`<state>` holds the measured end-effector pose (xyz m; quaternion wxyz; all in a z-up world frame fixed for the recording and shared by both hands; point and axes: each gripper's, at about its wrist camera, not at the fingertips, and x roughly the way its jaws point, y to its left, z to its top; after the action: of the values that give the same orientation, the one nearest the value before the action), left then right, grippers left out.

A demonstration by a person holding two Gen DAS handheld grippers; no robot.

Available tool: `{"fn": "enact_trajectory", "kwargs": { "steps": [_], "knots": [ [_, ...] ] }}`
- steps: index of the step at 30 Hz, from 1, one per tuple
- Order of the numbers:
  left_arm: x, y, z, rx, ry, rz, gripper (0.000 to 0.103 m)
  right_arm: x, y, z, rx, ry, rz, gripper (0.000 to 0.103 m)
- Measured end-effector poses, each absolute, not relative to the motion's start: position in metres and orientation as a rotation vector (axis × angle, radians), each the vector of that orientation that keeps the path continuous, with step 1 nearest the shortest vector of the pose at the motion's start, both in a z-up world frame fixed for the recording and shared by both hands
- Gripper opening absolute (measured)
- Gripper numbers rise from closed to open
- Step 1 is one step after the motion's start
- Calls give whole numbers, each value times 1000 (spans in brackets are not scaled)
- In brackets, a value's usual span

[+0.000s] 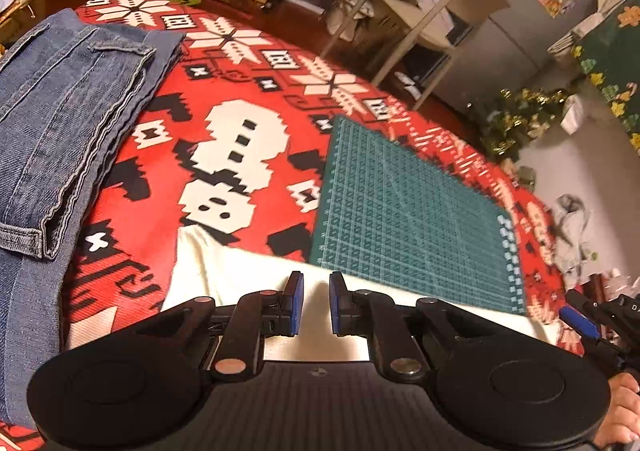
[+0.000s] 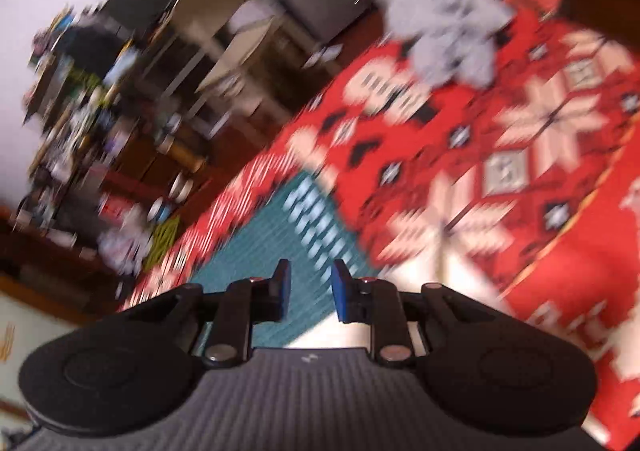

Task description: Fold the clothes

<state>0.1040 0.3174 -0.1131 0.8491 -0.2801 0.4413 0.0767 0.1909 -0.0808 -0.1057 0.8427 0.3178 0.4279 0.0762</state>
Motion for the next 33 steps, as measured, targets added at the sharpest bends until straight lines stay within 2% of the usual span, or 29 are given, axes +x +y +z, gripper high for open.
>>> {"fn": "enact_trajectory", "kwargs": {
  "steps": [5, 8, 16, 18, 19, 23, 26, 33],
  "knots": [
    [105, 320, -117, -601, 935, 200, 9, 196, -56, -128, 594, 1001, 167, 25],
    [104, 324, -118, -594, 940, 226, 8, 197, -57, -136, 585, 1019, 135, 14],
    [103, 333, -119, -586, 951, 258, 7, 202, -89, -134, 603, 970, 0, 14],
    [103, 334, -119, -586, 952, 258, 7, 204, -102, -136, 621, 958, -54, 6],
    [102, 334, -118, -590, 953, 258, 7, 205, -109, -138, 657, 959, -54, 5],
    [100, 337, -118, -630, 951, 255, 7, 207, -120, -140, 722, 941, -66, 5],
    [98, 340, -115, -692, 931, 235, 7, 205, -116, -133, 711, 927, -52, 12],
    [104, 333, -108, -824, 884, 105, 7, 201, -80, -142, 805, 1015, 130, 9]
  ]
}}
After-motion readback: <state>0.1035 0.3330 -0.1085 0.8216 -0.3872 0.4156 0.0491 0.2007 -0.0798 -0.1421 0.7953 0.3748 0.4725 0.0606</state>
